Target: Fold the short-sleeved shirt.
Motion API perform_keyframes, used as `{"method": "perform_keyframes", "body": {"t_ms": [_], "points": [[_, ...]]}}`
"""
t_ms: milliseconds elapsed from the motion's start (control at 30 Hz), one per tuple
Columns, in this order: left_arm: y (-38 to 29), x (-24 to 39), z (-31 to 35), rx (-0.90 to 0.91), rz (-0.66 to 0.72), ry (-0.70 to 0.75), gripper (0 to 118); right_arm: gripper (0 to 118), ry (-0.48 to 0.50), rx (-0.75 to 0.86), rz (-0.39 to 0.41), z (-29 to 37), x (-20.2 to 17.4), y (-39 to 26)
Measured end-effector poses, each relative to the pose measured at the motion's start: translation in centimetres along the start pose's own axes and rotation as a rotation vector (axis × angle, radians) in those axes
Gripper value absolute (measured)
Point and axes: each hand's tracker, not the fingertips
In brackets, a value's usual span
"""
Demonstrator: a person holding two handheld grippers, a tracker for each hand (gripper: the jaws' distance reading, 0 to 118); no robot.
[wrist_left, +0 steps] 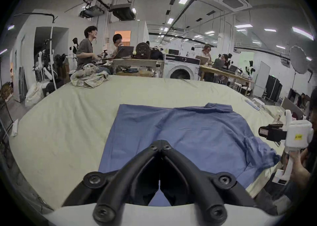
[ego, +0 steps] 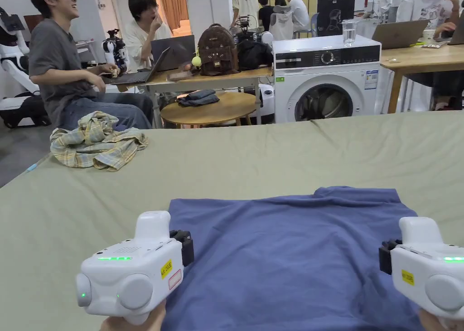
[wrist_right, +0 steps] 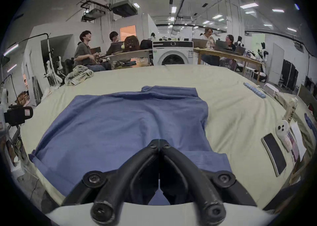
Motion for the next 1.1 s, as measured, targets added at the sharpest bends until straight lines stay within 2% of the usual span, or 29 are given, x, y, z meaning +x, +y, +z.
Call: {"method": "perform_keyframes", "body": {"t_ms": [133, 167, 233, 300, 433, 567, 733, 800, 867, 900, 1000, 1033, 1100], "points": [[-0.8, -1.8, 1.7, 0.002, -0.001, -0.007, 0, 0, 0.018, 0.015, 0.023, 1.2, 0.3, 0.1], [-1.1, -2.6, 2.3, -0.012, -0.005, -0.017, 6, 0, 0.025, 0.019, 0.025, 1.5, 0.5, 0.1], [-2.2, -4.8, 3.7, -0.052, 0.02, -0.036, 31, 0, 0.039, 0.017, 0.024, 2.1, 0.9, -0.1], [-4.0, -7.0, 5.4, -0.065, 0.064, -0.061, 34, 0, 0.049, 0.016, 0.02, 2.7, 1.0, -0.4], [-8.0, -9.6, 8.0, -0.11, 0.065, 0.033, 47, 0, 0.07, 0.006, 0.004, 3.2, 1.2, -0.9], [-11.5, -10.5, 7.7, -0.191, 0.134, 0.019, 47, 0, 0.104, -0.011, -0.038, 3.2, 1.3, -1.0], [-12.7, -9.6, 4.9, -0.229, 0.157, 0.011, 46, 0, 0.094, -0.022, -0.041, 3.7, 2.1, -1.5], [-12.9, -8.7, 4.3, -0.242, 0.099, 0.048, 34, 0, 0.076, -0.025, -0.046, 4.4, 2.9, -1.9], [-12.9, -7.8, 3.8, -0.257, 0.012, 0.052, 7, 0, 0.054, -0.029, -0.064, 5.1, 4.2, -2.5], [-12.9, -7.3, 3.4, -0.269, 0.015, 0.024, 6, 0, 0.037, -0.034, -0.073, 5.5, 4.9, -2.8], [-13.1, -6.4, 2.7, -0.291, -0.043, 0.079, 5, 0, -0.006, -0.042, -0.085, 7.1, 7.2, -4.0], [-13.0, -6.6, 2.9, -0.29, -0.027, 0.074, 5, 4, -0.024, -0.042, -0.08, 7.8, 7.9, -4.4], [-13.0, -7.5, 3.1, -0.293, 0.057, 0.049, 5, 43, -0.065, -0.061, -0.062, 8.8, 9.6, -5.5]]}}
